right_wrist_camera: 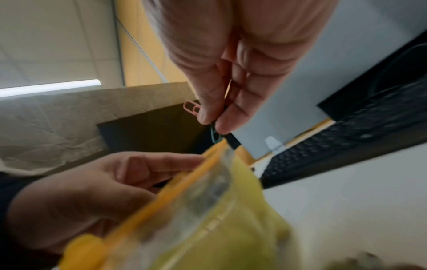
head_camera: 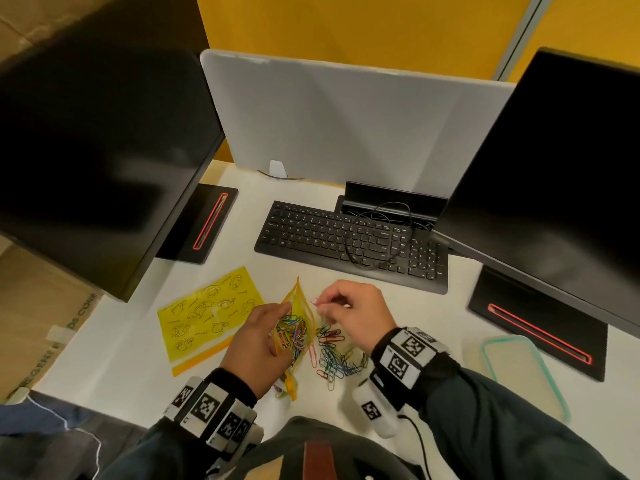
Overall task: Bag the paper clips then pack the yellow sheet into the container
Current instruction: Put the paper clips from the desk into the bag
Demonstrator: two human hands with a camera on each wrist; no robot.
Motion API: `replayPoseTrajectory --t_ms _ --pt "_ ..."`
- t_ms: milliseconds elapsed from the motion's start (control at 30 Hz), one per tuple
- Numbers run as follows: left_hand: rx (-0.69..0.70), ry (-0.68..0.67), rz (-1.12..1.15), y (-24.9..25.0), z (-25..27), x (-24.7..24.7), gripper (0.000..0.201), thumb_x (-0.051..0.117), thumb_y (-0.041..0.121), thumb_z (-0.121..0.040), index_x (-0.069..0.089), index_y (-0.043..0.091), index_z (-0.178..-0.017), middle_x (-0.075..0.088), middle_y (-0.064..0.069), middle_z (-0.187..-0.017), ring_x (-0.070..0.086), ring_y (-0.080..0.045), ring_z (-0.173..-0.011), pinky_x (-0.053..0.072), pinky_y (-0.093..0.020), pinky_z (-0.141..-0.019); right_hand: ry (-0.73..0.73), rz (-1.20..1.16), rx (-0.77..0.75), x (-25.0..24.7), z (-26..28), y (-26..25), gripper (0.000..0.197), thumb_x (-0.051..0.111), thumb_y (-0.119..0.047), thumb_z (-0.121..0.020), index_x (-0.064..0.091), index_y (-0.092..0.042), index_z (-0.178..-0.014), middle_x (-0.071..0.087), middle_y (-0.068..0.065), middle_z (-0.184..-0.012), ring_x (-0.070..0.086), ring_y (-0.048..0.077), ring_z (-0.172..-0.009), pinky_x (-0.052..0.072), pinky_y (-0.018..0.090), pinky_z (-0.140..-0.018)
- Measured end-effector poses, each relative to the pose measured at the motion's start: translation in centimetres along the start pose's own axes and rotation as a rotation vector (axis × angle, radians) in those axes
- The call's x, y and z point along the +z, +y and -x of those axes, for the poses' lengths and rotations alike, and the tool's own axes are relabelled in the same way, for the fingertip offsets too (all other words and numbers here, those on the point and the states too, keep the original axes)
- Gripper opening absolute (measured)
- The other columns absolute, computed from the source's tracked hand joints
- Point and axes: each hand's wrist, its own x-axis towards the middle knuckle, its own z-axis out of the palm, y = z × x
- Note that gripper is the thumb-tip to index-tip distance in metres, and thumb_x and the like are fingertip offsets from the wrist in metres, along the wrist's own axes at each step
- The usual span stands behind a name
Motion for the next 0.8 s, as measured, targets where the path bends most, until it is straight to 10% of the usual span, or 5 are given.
replayPoseTrajectory --t_ms 300,600,800 --pt "-0.014 0.017 -0.022 -0.3 0.0 -0.2 0.067 0.068 0.003 -0.069 0.046 0.025 -0.129 0.042 0.01 -0.121 0.052 -0.01 -0.053 0.041 -0.003 -0.056 -0.071 0.138 0.013 -0.2 -0.1 -0.6 0.031 0.066 -0.008 -0.082 0.066 -0.028 -0.106 0.063 -0.011 -0.081 0.059 0.009 -0.067 0.048 0.015 -0.063" --pt "0.012 -0.008 -0.025 -0.2 -0.4 0.1 0.066 0.067 0.001 -0.069 0.047 0.021 -0.128 0.041 0.009 -0.12 0.053 -0.002 -0.059 0.039 0.001 -0.058 -0.138 0.698 0.454 -5.5 4.3 8.5 0.018 0.073 -0.013 -0.072 0.061 -0.018 -0.083 0.058 -0.003 -0.081 0.058 0.017 -0.079 0.045 0.022 -0.07" --pt "0.004 -0.009 -0.032 -0.2 -0.4 -0.1 0.066 0.068 0.002 -0.068 0.047 0.022 -0.128 0.039 0.012 -0.117 0.053 -0.005 -0.063 0.039 0.0 -0.058 -0.161 0.686 0.382 -2.3 2.8 9.1 0.015 0.06 -0.011 -0.082 0.056 -0.021 -0.07 0.067 0.0 -0.083 0.062 0.018 -0.082 0.045 0.022 -0.073"
